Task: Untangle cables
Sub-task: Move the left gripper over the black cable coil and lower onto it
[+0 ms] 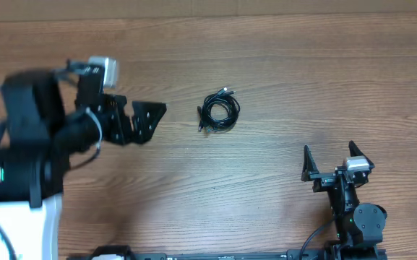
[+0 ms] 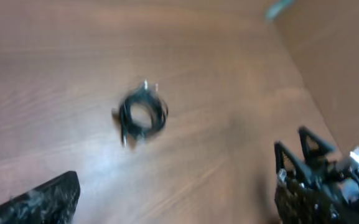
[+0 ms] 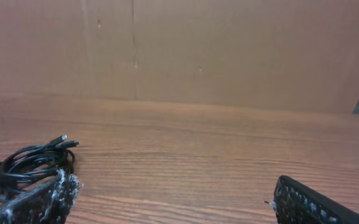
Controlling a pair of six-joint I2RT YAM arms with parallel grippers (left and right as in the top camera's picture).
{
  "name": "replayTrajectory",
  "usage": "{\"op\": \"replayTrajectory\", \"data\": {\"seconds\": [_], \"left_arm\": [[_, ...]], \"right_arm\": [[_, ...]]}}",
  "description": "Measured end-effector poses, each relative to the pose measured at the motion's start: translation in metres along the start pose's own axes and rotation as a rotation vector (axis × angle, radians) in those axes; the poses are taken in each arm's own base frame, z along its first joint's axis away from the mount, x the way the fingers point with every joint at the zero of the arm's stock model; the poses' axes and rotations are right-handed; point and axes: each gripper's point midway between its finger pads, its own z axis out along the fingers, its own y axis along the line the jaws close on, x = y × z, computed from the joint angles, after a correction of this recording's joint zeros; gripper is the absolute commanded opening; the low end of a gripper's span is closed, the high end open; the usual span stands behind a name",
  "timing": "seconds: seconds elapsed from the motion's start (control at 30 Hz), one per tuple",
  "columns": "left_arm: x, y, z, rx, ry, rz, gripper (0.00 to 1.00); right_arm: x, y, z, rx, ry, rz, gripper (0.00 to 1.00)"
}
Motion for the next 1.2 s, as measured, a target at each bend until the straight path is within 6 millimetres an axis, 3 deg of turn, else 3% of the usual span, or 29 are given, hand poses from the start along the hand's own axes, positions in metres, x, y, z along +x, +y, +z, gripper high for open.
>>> {"op": "replayTrajectory", "data": {"seconds": [0.37,0.83,1.03,1.2], "left_arm": [[0.007,0.019,0.08,0.144,0.289,-0.251,0.99],[0.063,0.036,0.228,0.171,0.589,-0.403,0.99],[0.117,0.073,0.265,-0.089,0.738,-0.559,0.99],[0.134,0.086,0.283,-0.192,0.755,-0.577,1.0]], "right_arm": [[0.0,0.0,0.0,0.0,0.001,0.0,1.0],[0.0,0.0,0.0,0.0,0.001,0.0,1.0],[0.0,0.0,0.0,0.0,0.001,0.0,1.0],[0.0,0.0,0.0,0.0,0.001,0.0,1.0]]}}
